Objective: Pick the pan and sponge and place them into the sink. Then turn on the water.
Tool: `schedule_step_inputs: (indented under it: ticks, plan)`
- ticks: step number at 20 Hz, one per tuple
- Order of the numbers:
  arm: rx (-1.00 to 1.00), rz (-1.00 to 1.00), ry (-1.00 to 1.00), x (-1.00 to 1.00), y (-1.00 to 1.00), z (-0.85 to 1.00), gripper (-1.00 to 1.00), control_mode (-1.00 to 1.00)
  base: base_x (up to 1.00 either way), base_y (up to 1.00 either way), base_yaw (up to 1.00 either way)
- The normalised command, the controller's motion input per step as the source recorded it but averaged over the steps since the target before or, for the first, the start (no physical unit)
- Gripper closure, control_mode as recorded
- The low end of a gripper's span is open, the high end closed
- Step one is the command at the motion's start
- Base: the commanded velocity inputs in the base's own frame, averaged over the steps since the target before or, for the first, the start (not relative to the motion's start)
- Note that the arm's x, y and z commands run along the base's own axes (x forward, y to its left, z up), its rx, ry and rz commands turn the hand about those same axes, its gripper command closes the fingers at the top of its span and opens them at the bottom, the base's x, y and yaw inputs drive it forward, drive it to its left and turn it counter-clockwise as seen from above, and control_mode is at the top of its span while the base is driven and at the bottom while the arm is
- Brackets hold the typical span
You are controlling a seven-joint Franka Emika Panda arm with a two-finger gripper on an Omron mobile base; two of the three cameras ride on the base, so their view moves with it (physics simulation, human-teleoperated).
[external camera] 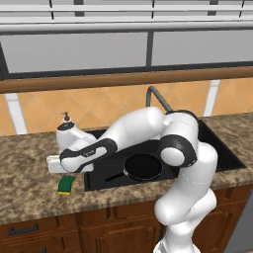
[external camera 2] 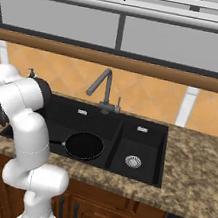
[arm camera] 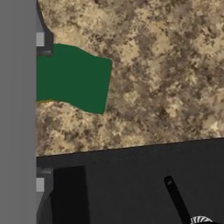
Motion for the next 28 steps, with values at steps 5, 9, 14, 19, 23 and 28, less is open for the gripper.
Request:
schedule_step_inputs:
  ticks: [5,9,14,19,23,28]
  plan:
    - [0.00,0.00,0.00,-0.12,0.20,-0.15,-1.00,-1.00,0.00,0.00,0.00]
    - [0.00,0.00,0.00,-0.02,0.28,-0.10,-1.00,-1.00,0.00,0.00,0.00]
    - [0.00,0.00,0.02,0.00,0.20,-0.13,-1.00,-1.00,0.00,0.00,0.00]
    - [0.00,0.00,0.00,0.00,0.10,-0.23,-1.00,-1.00,0.00,0.00,0.00]
    - [0.00,0.00,0.00,0.00,0.05,-0.24,-1.00,-1.00,0.00,0.00,0.00]
    - [0.00,0.00,0.00,0.00,0.07,-0.35,1.00,-1.00,0.00,0.00,0.00]
